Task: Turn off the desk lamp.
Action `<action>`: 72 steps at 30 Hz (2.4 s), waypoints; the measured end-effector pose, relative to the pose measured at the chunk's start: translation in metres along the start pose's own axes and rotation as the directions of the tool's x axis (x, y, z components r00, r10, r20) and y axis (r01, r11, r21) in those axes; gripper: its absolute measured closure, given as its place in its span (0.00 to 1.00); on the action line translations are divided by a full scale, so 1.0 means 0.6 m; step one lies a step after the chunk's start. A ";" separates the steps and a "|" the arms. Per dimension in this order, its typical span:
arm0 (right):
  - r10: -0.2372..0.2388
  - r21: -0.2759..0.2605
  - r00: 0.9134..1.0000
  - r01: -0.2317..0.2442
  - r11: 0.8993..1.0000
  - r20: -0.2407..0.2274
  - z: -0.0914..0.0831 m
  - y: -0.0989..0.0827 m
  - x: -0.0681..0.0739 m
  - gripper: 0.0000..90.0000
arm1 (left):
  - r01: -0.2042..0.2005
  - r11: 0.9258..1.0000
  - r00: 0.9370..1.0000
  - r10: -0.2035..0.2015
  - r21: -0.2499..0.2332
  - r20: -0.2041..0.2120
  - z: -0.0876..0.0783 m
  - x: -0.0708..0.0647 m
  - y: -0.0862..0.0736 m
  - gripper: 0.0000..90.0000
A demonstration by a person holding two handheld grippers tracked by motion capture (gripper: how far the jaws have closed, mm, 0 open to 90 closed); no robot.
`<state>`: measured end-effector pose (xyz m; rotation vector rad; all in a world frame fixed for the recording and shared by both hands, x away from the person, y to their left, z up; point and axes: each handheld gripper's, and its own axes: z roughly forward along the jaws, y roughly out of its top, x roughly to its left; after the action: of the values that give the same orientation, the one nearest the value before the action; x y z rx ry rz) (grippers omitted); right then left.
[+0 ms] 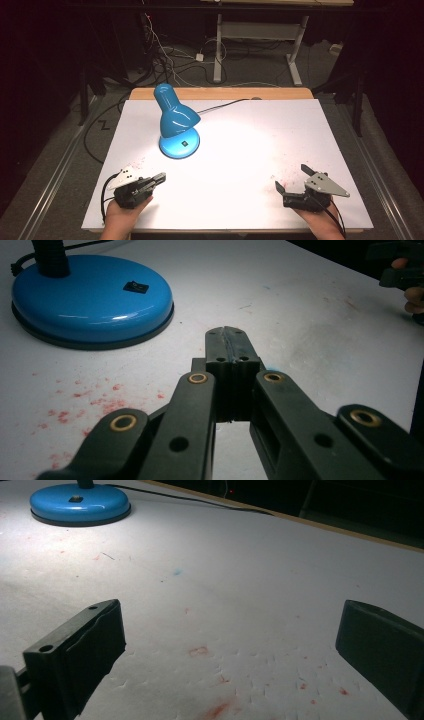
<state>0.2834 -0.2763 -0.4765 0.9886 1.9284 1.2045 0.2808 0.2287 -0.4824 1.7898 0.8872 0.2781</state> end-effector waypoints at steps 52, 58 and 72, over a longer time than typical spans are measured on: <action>0.030 -0.012 1.000 -0.030 0.999 0.005 -0.005 0.000 -0.007 0.01 | 0.070 0.997 0.995 -0.069 0.011 -0.069 0.083 0.065 0.063 0.98; 0.031 -0.013 0.999 -0.031 0.999 0.007 -0.006 0.000 -0.008 0.01 | 0.074 0.997 0.995 -0.073 0.007 -0.073 0.095 0.071 0.080 0.98; 0.028 -0.012 1.000 -0.028 1.000 0.009 -0.006 -0.001 -0.009 0.01 | 0.112 0.994 0.990 -0.111 0.007 -0.087 0.126 0.091 0.087 0.98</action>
<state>0.2832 -0.2829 -0.4751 1.0160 1.9041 1.2241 0.3846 0.2042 -0.4789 1.7424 1.0487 0.2811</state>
